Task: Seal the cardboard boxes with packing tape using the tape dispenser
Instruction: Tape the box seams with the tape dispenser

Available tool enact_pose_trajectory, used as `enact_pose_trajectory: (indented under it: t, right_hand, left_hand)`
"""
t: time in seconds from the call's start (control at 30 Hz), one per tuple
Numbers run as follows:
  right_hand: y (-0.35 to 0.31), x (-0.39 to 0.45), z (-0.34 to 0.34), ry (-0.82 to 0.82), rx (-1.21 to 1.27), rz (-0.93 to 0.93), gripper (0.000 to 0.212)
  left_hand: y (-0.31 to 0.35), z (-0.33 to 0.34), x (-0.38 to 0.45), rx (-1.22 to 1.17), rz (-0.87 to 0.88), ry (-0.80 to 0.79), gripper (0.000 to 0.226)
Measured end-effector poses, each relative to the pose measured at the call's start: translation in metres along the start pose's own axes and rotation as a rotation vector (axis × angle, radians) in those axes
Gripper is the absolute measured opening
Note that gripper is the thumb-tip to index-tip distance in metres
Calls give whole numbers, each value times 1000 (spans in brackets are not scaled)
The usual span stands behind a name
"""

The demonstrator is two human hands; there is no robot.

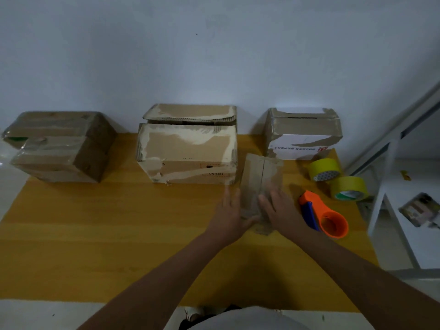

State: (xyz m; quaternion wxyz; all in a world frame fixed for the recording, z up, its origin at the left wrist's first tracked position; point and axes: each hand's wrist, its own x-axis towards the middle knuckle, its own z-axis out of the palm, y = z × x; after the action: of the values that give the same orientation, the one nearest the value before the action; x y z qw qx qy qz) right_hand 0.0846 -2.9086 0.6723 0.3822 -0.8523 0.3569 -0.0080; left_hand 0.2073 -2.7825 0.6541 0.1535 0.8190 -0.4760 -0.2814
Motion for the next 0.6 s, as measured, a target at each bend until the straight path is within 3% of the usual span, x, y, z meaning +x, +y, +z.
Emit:
enact_pose_trajectory:
  t: [0.13,0.27,0.33,0.47,0.53,0.6]
  right_hand:
    - [-7,-25,3,57,197,-10,53]
    - [1,-29,-9,174,236,11,51]
    - [7,-27,-16,265,175,16,49]
    - [24,-17,-24,305,-45,48,49]
    - [28,-15,-23,237,-61,75,52]
    - [29,-18,-18,165,21,93,53]
  left_hand:
    - [24,19,5,155,-113,-79,122]
    - [38,20,11,287,-151,-93,120]
    - [28,8,14,298,-74,-190,117]
    - [-14,-36,19,512,313,-400,110]
    - [-30,-47,17,645,450,-258,101]
    - [-40,-43,7,523,418,-38,98]
